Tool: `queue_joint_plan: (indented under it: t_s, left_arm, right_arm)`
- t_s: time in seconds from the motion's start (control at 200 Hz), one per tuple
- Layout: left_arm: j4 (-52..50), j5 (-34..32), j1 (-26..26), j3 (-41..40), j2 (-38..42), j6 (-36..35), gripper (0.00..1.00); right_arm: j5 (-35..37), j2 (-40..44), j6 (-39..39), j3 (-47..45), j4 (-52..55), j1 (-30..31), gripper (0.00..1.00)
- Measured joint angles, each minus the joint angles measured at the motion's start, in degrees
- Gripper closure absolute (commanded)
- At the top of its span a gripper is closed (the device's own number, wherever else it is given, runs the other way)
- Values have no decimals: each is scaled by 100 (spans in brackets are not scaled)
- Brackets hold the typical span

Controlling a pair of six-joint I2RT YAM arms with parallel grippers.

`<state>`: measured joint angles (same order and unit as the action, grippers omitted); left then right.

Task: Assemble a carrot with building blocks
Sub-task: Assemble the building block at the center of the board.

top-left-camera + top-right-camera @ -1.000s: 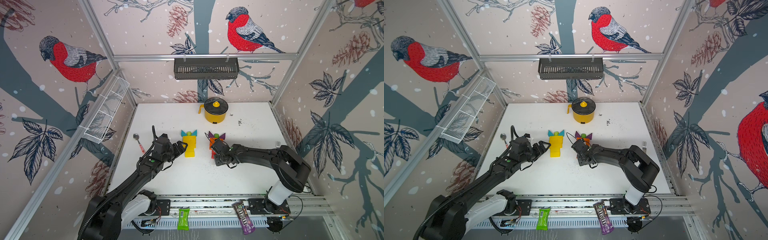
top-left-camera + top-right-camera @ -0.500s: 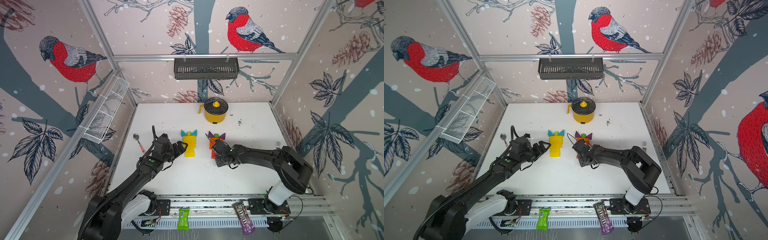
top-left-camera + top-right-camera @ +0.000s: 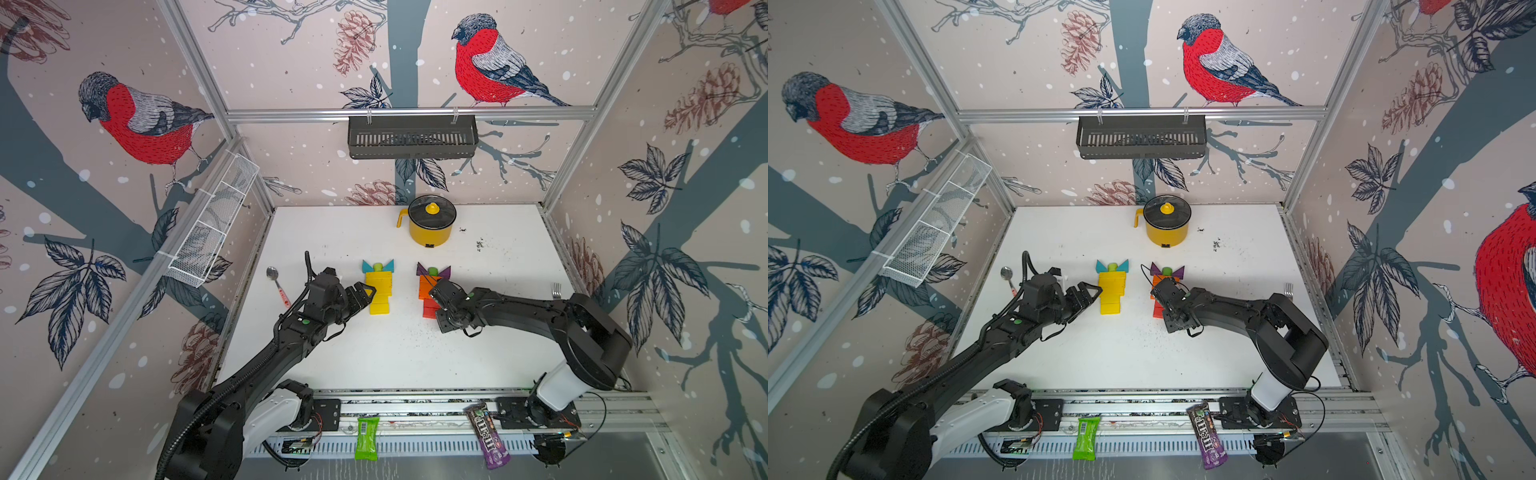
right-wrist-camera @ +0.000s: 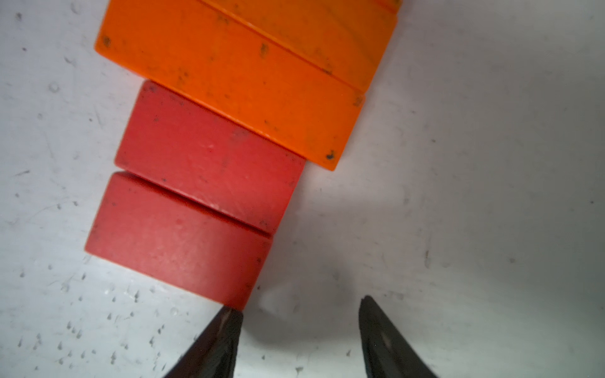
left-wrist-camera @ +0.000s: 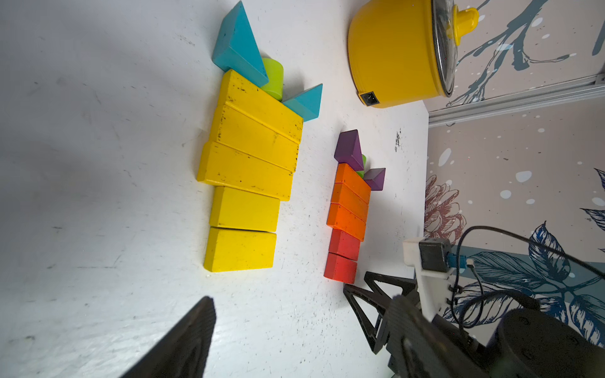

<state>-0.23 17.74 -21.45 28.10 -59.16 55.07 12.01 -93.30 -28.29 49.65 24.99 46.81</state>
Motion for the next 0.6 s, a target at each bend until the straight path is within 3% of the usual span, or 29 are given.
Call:
queue_joint_plan:
  t_s: [0.39, 0.51, 0.6]
  left_arm:
    - [-2, 17, 0, 17, -55, 0, 16]
    - [-98, 13, 17, 201, -7, -116, 16]
    - [-354, -37, 35, 514, 122, -315, 14]
  right_arm:
    - [-7, 35, 2, 37, 33, 13, 41]
    - [-28, 417, 0, 87, 186, 39, 40]
    - [-7, 922, 0, 199, 330, 13, 32]
